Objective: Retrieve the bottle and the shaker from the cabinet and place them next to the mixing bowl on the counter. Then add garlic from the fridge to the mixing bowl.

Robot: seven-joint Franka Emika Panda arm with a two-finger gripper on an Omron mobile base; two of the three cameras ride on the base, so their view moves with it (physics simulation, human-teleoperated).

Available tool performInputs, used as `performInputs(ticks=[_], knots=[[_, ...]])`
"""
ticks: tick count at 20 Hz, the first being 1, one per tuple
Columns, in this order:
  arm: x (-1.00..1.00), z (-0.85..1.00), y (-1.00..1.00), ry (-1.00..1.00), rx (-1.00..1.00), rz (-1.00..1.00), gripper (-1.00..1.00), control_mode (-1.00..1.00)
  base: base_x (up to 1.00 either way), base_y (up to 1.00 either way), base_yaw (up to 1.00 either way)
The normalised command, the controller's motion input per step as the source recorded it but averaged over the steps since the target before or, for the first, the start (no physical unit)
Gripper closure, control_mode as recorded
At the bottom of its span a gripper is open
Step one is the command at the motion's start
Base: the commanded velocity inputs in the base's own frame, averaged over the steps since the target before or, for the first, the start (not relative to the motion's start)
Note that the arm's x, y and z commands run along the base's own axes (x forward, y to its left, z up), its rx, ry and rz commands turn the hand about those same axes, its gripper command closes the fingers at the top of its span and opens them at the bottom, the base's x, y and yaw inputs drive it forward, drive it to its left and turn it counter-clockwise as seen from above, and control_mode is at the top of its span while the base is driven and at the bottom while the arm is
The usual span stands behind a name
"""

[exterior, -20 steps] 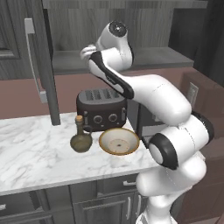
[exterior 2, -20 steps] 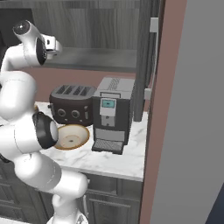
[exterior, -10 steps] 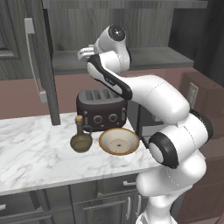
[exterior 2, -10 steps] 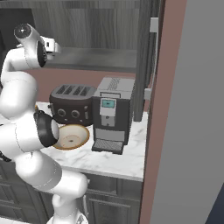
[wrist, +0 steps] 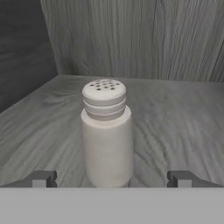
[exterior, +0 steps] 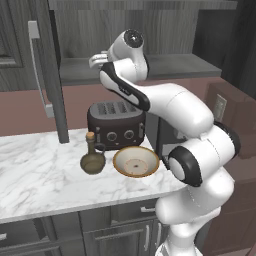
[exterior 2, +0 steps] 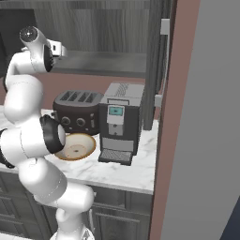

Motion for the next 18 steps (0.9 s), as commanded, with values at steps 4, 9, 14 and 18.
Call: performInputs(ticks=[4, 9, 14, 18], knots=[[0.2, 0.0, 0.0, 0.0, 0.0, 0.0, -1.0, -1.0, 0.0, 0.0, 0.0], [0.06, 0.0, 0.0, 0.0, 0.0, 0.0, -1.0, -1.0, 0.0, 0.0, 0.0], [0.04, 0.0, 0.0, 0.0, 0.0, 0.0, -1.0, -1.0, 0.0, 0.0, 0.0], [0.17, -0.06, 0.0, 0.0, 0.0, 0.0, -1.0, -1.0, 0.0, 0.0, 0.0]])
